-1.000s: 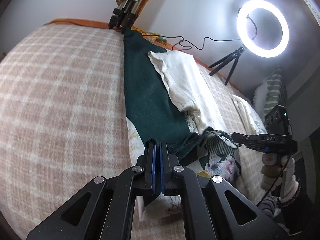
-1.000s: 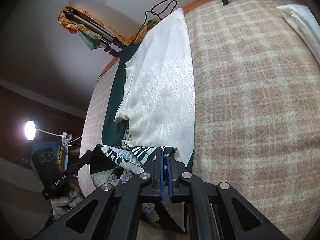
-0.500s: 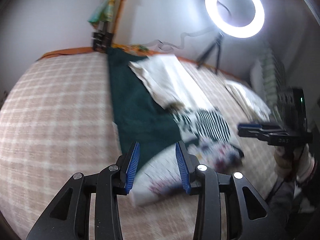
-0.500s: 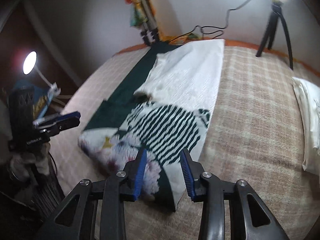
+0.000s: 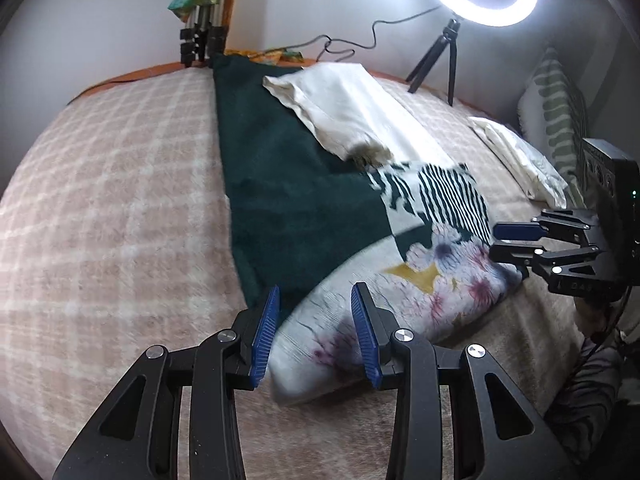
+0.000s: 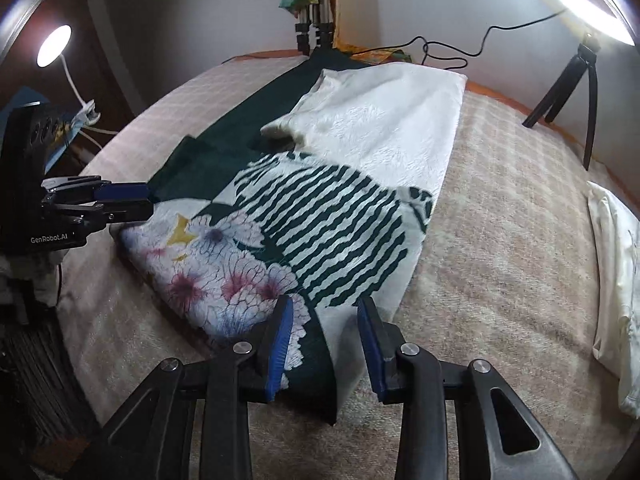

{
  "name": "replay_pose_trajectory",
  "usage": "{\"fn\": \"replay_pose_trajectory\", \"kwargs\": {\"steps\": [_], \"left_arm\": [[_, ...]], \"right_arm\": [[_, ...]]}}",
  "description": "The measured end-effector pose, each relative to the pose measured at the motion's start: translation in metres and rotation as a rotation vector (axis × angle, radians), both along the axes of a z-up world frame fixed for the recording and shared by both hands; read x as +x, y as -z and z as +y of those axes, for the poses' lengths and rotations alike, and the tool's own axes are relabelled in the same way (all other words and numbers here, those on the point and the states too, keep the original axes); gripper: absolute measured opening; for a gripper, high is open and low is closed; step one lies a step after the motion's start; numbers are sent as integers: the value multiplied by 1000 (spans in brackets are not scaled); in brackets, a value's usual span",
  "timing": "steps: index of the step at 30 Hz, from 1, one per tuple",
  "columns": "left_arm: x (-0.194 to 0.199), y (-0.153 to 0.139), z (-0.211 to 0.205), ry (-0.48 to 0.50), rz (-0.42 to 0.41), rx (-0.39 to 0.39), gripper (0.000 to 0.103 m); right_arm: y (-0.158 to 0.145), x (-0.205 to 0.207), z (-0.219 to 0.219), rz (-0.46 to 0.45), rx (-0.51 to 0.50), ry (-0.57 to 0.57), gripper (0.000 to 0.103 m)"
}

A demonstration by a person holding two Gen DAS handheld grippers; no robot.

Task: Fold small clothes
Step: 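Move both tools to the collar end of the folded shirt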

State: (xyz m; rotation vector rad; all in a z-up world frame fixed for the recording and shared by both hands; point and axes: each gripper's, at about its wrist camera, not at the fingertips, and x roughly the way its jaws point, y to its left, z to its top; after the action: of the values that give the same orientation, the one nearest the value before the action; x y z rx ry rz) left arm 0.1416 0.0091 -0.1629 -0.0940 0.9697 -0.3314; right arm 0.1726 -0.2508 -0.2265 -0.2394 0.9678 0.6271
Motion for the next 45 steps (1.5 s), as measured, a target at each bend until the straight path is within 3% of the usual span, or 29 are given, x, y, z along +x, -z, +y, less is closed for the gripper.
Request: {"fn": "replay_pose_trajectory", "kwargs": {"steps": [8, 10, 12, 17, 27, 35, 45], "left_arm": [[46, -43, 25, -17, -64, -63, 36], [62, -55, 32, -24, -78, -94, 36], [76, -64, 35, -19, -96, -99, 47], [108, -74, 45, -28, -121, -98, 52], [171, -58, 59, -66, -103, -95, 56], [224, -28, 68, -104, -45, -153, 60], [287, 9, 82, -198, 52, -235, 64]], "right_arm": [[-40, 34, -18, -36, 84, 70, 37], [-48, 45, -21, -44, 101, 86, 44], [-55, 60, -23, -59, 116, 104, 51], [-65, 106, -31, -41, 169, 168, 52], [-57, 191, -44, 8, 250, 298, 55], [-30, 253, -54, 73, 299, 368, 55], [-14, 302, -37, 110, 325, 327, 55]]}}
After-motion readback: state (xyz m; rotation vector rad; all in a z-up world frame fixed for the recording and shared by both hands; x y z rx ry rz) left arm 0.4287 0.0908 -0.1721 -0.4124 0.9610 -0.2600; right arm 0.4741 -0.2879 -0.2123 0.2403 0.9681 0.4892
